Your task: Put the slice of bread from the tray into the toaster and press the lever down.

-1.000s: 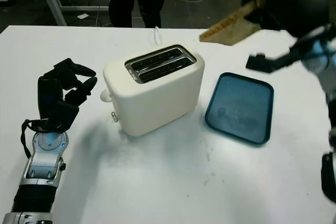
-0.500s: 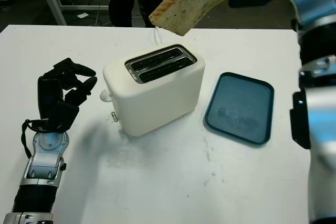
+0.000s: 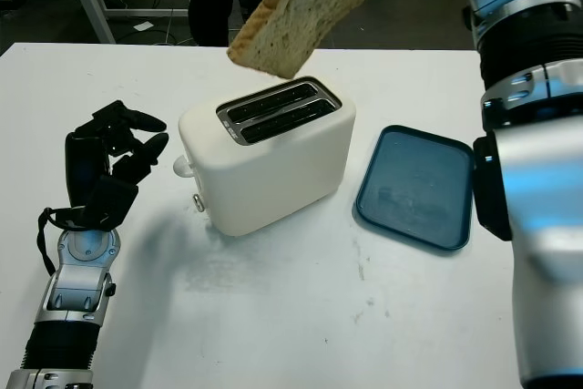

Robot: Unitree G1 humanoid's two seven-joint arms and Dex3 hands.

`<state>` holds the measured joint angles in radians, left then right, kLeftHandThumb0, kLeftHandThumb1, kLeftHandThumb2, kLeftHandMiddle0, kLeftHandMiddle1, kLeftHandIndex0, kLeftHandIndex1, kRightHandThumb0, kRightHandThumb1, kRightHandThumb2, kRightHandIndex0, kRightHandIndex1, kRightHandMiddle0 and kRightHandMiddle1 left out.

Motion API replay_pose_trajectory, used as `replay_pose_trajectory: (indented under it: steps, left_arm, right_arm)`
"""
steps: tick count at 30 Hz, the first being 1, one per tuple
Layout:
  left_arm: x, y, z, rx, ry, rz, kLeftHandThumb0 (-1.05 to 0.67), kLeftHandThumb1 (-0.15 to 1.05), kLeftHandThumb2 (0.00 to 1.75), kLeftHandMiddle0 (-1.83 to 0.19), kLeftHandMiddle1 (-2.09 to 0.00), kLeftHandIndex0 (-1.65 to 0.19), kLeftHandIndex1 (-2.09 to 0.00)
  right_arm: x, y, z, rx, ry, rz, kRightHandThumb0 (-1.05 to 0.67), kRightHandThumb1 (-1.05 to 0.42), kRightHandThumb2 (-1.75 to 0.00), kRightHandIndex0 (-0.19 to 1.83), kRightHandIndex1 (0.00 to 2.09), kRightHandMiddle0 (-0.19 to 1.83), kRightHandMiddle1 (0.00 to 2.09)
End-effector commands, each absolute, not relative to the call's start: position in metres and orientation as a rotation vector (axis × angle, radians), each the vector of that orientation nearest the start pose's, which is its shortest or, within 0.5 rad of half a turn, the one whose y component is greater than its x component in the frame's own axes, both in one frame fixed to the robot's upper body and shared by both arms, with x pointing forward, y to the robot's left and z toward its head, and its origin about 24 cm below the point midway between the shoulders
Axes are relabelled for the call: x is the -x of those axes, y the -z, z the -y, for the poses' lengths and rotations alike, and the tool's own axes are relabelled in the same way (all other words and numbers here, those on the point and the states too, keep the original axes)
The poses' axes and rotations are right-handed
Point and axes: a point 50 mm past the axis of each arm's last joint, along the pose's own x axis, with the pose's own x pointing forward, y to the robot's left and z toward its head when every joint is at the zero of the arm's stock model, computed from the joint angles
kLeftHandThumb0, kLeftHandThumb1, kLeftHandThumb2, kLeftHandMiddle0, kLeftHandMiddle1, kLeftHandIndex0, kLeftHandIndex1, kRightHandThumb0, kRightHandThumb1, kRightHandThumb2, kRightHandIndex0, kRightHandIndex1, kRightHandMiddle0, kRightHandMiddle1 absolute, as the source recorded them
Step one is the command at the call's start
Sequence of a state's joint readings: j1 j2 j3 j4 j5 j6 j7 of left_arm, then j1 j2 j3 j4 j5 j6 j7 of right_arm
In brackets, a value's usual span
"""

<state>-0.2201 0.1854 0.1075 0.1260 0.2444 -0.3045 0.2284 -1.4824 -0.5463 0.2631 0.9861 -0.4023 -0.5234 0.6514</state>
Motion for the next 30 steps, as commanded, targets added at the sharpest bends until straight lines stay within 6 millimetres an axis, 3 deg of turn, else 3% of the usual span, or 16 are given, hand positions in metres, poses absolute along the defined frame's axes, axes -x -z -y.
replay_pose_trajectory:
  steps: [1,9,24,30]
  left_arm:
    - [-0.284,-0.108,-0.199,-0.374,-0.255,0.441,-0.95,0.92,0.13,-1.02,-1.48,-0.85,-1.04]
    - [-0.284,-0.108,-0.199,-0.378,-0.258,0.438,-0.94,0.92,0.13,-1.03,-1.49,-0.85,-1.04]
    - [-0.283,-0.106,-0.2,-0.376,-0.263,0.437,-0.92,0.92,0.11,-1.02,-1.48,-0.85,-1.04]
    - [-0.283,-0.105,-0.201,-0.369,-0.267,0.438,-0.93,0.92,0.11,-1.02,-1.48,-0.85,-1.04]
  right_arm:
    - [-0.382,-0.36,0.126,1.365,-0.586,0.561,-0.46,-0.92,-0.2,1.14,1.75,0.92,1.75]
    - [-0.379,-0.363,0.127,1.369,-0.556,0.443,-0.39,-0.92,-0.2,1.12,1.75,0.9,1.75]
    - [-0.368,-0.366,0.14,1.334,-0.551,0.346,-0.43,-0.92,-0.24,1.08,1.75,0.85,1.75]
    - [-0.363,-0.353,0.149,1.308,-0.585,0.302,-0.34,-0.92,-0.25,1.02,1.75,0.79,1.75]
